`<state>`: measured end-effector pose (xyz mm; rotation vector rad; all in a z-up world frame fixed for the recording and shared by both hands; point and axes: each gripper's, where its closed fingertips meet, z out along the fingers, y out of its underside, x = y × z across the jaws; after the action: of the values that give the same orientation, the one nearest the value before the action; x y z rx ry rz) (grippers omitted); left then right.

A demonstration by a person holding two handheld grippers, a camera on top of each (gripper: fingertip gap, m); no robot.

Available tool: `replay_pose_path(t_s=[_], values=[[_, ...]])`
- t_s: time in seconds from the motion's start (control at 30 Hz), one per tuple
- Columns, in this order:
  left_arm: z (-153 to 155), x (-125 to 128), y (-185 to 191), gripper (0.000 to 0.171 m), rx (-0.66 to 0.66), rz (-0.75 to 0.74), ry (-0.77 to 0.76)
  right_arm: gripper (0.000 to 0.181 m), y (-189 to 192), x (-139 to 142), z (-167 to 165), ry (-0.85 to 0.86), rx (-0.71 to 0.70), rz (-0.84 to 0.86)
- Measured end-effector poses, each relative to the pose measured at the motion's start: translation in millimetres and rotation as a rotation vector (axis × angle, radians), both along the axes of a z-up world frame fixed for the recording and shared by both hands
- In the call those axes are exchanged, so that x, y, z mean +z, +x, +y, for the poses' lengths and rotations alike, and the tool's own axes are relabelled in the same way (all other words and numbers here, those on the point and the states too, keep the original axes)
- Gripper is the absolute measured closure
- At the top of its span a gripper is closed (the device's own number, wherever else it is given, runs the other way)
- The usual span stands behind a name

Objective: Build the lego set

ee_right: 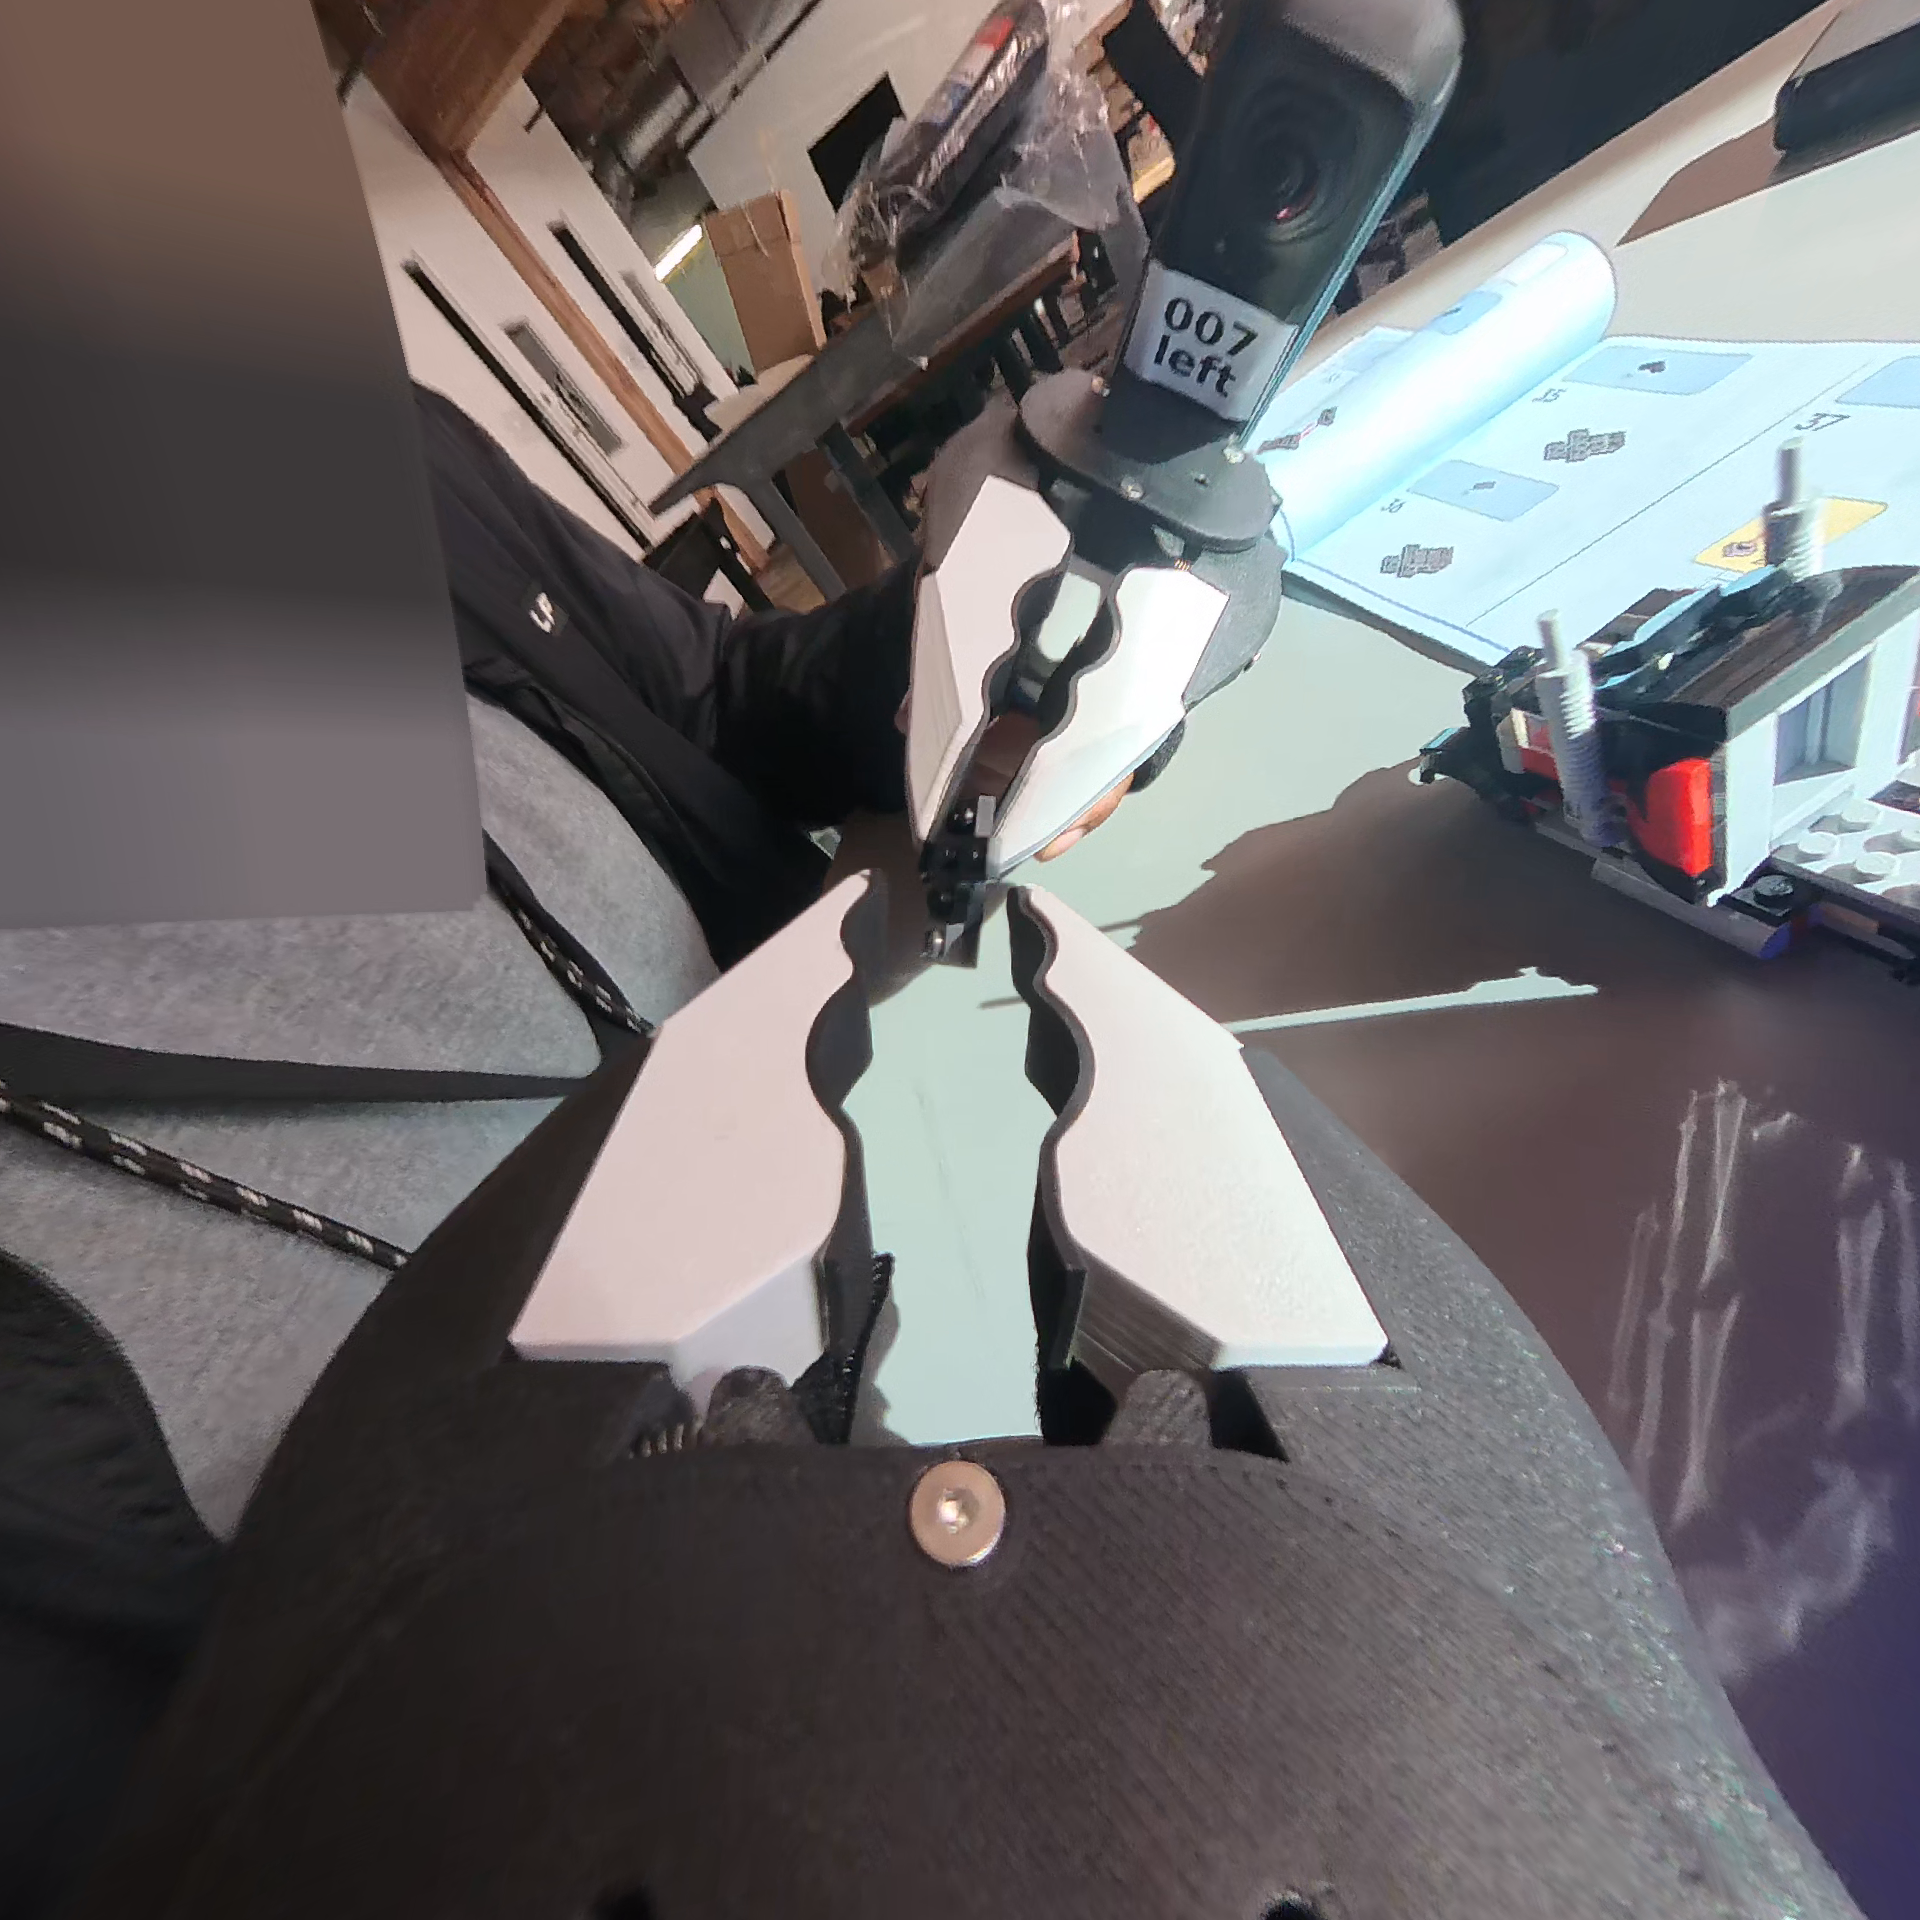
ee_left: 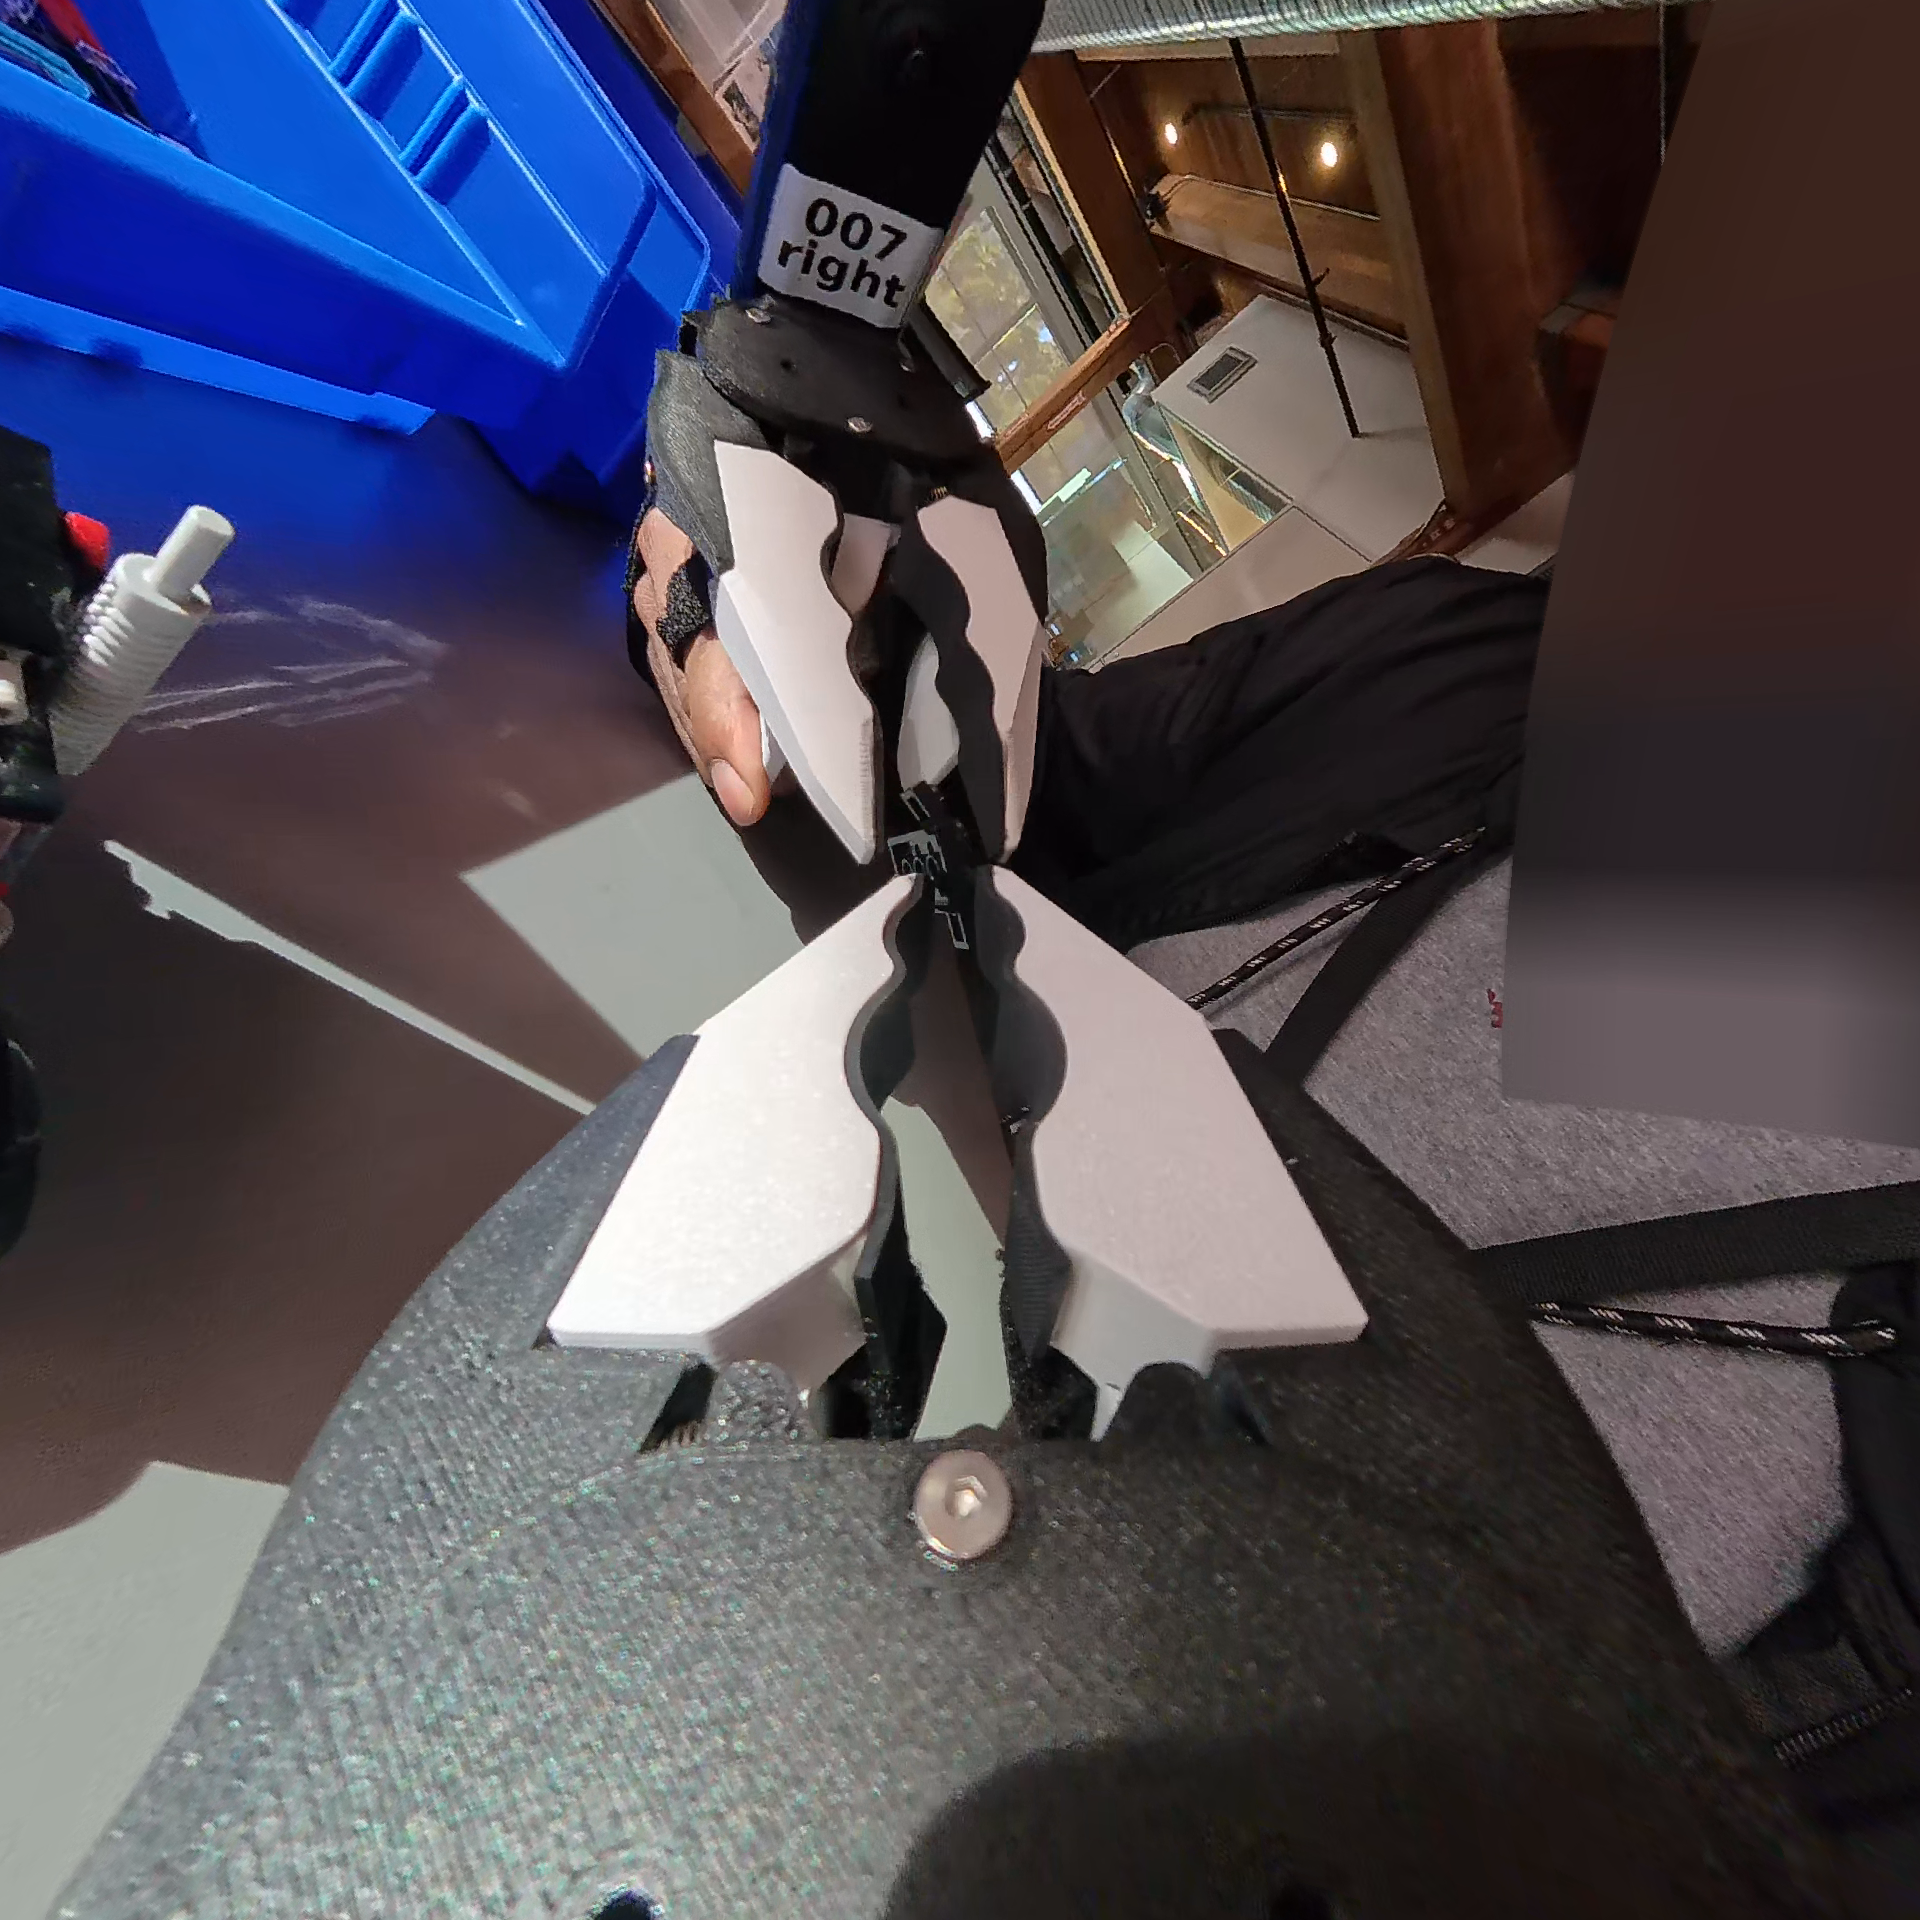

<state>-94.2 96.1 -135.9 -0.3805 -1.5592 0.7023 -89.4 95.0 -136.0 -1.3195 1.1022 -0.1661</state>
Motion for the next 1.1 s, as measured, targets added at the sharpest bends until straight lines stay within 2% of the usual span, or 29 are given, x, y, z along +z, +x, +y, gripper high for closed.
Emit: replay_pose_path(t_s=[0.27, 0.43, 1.1], values=[[2.3, -0.8, -2.2, 0.164, -0.011, -0.017, -0.019, 0.158, 2.4, -2.2, -0.9, 0.042, -0.007, 0.023], [2.7, -0.7, -2.5, 0.164, -0.010, -0.023, -0.034, 0.170, 1.1, -1.5, 4.3, 0.047, 0.016, 0.015], [1.7, -3.0, -2.2, 0.164, 0.003, -0.061, -0.071, 0.171, 1.3, -4.8, 4.3, 0.026, 0.009, 0.016]])
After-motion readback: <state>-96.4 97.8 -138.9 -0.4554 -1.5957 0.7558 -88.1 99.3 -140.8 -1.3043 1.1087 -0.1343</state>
